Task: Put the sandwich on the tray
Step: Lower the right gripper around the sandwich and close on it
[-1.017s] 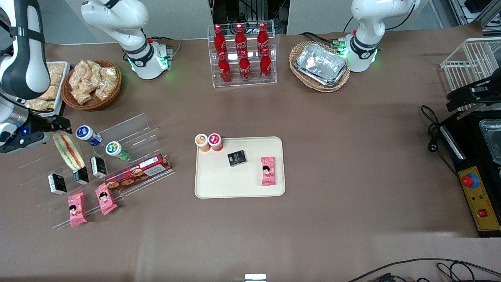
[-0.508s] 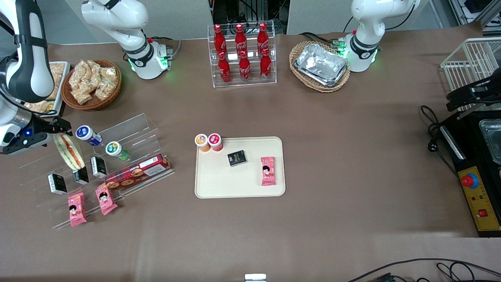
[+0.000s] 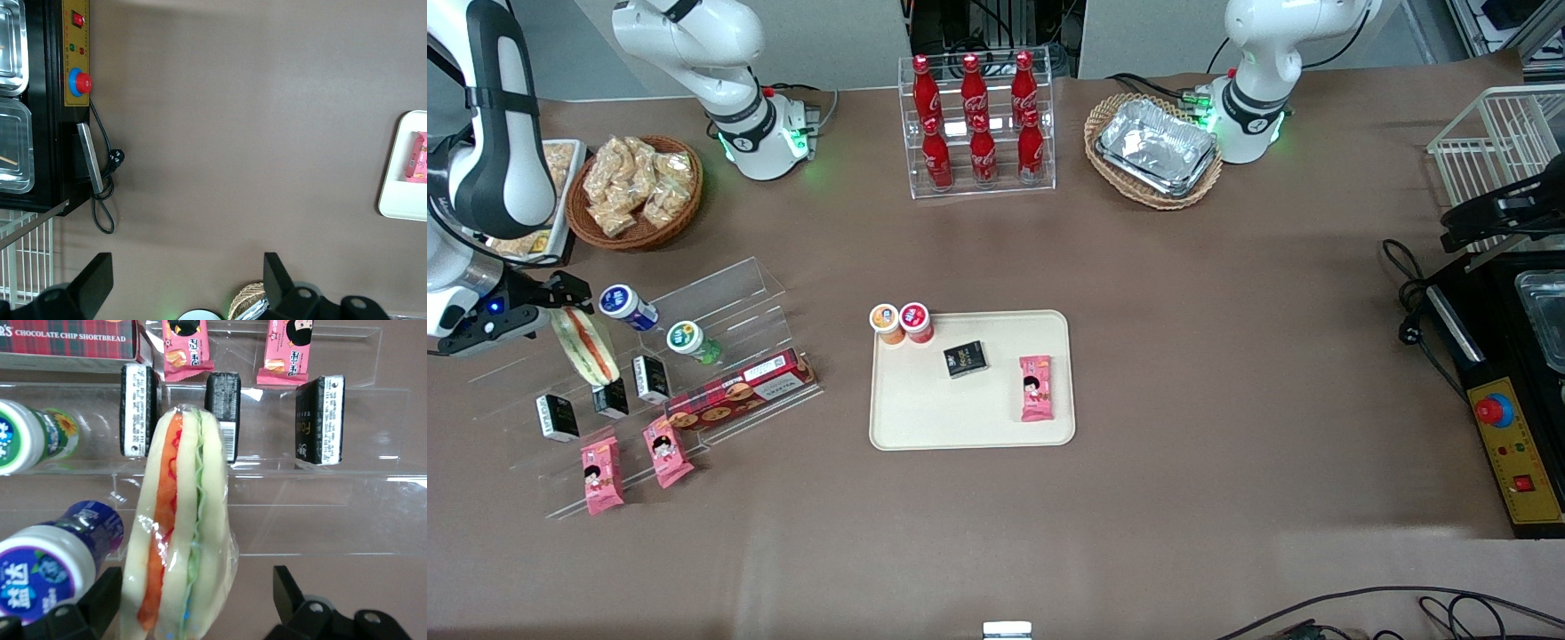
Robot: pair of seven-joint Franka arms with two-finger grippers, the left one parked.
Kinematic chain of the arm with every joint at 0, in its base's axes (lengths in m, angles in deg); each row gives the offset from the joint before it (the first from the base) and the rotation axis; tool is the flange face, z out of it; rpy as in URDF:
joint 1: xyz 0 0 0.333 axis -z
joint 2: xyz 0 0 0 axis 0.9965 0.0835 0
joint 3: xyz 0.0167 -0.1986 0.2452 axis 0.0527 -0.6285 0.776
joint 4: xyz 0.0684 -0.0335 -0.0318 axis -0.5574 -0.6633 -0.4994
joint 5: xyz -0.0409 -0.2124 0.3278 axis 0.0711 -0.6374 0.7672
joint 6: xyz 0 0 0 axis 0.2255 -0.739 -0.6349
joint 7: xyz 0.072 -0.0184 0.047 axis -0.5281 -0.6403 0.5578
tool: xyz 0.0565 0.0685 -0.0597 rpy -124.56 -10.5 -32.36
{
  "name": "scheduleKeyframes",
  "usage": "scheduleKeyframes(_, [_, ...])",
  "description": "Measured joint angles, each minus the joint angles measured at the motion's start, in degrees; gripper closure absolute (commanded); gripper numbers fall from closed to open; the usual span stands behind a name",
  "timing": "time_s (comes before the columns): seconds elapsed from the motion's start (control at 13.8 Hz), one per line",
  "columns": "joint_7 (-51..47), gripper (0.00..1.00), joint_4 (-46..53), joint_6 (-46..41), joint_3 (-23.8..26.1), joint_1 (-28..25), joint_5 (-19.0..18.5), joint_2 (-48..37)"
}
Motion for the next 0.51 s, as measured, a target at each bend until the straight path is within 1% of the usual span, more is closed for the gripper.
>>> scheduleKeyframes(0.07, [0.0, 0.08, 0.0, 0.5, 0.0, 0.0, 0.0, 0.5])
scheduleKeyframes(0.15, [0.0, 0.15, 0.0, 0.9, 0.0, 0.0, 0.0, 0.9])
scheduleKeyframes(0.22, [0.0, 0.17, 0.0, 1.2, 0.0, 0.0, 0.0, 1.2])
scheduleKeyframes(0.29, [0.0, 0.24, 0.0, 1.3, 0.0, 0.0, 0.0, 1.4])
scheduleKeyframes(0.36, [0.0, 0.27, 0.0, 1.3, 0.1, -0.1, 0.0, 1.5])
scheduleKeyframes(0.51, [0.0, 0.39, 0.0, 1.4, 0.2, -0.1, 0.1, 1.8])
